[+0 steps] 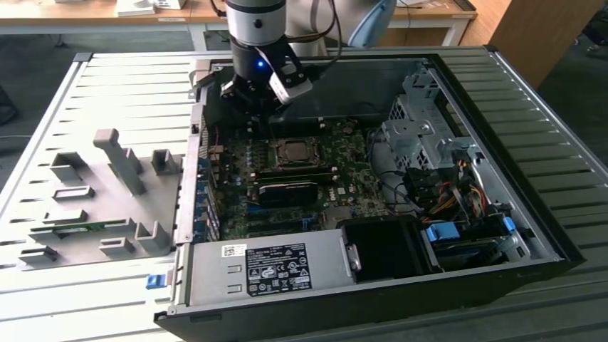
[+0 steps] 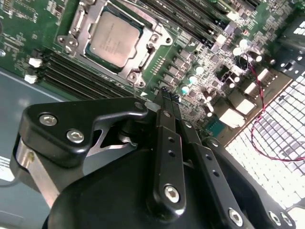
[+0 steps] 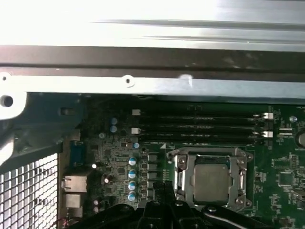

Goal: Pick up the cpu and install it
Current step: 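Install the first cpu locking lever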

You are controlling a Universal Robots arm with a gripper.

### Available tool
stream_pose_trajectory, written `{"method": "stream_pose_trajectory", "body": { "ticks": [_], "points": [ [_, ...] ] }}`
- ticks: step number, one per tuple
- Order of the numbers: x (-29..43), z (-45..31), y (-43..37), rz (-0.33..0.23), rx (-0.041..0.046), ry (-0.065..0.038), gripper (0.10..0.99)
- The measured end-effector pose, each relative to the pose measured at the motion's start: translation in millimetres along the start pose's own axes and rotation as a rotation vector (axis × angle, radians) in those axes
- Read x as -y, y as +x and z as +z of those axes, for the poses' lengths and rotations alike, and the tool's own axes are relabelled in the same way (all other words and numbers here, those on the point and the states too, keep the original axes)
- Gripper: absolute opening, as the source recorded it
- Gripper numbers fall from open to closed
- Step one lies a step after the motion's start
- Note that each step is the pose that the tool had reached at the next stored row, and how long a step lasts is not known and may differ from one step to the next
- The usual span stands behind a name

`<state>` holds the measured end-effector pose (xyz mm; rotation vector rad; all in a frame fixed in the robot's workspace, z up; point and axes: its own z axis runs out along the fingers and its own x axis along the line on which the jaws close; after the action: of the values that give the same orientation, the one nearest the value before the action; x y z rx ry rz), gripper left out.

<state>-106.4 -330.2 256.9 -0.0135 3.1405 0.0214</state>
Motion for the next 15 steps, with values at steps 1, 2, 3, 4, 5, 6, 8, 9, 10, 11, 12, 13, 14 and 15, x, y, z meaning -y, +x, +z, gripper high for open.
{"method": "stream_pose_trajectory", "body": {
  "ticks": [1,2,3,4,5,6,8,9,10,11,12,13,14,15],
  "points": [
    [-0.5,0.3,0.6,0.000,-0.0002,0.000,0.106],
    [-1.1,0.6,1.3,0.000,-0.0002,0.000,0.106],
    [-1.9,1.0,1.8,0.000,-0.0002,0.000,0.106],
    [-2.6,1.3,2.4,0.000,-0.0001,0.000,0.106],
    [-3.4,1.6,2.9,0.000,-0.0001,0.000,0.106],
    [-4.4,2.0,3.1,0.000,-0.0001,0.000,0.106],
    [-6.8,2.8,3.1,0.000,-0.0001,0.000,0.106],
    [-8.1,3.3,3.0,0.000,-0.0001,0.000,0.106],
    [-9.4,3.7,3.0,0.000,-0.0001,0.000,0.106],
    [-10.6,4.1,3.0,0.001,-0.0001,0.000,0.106],
    [-11.9,4.4,3.0,0.001,-0.0001,0.000,0.106],
    [-13.3,4.7,3.0,0.001,-0.0001,0.000,0.106],
    [-14.8,5.0,3.0,0.002,-0.0001,0.000,0.106],
    [-16.0,5.2,3.0,0.002,-0.0001,0.000,0.106]
  ]
}}
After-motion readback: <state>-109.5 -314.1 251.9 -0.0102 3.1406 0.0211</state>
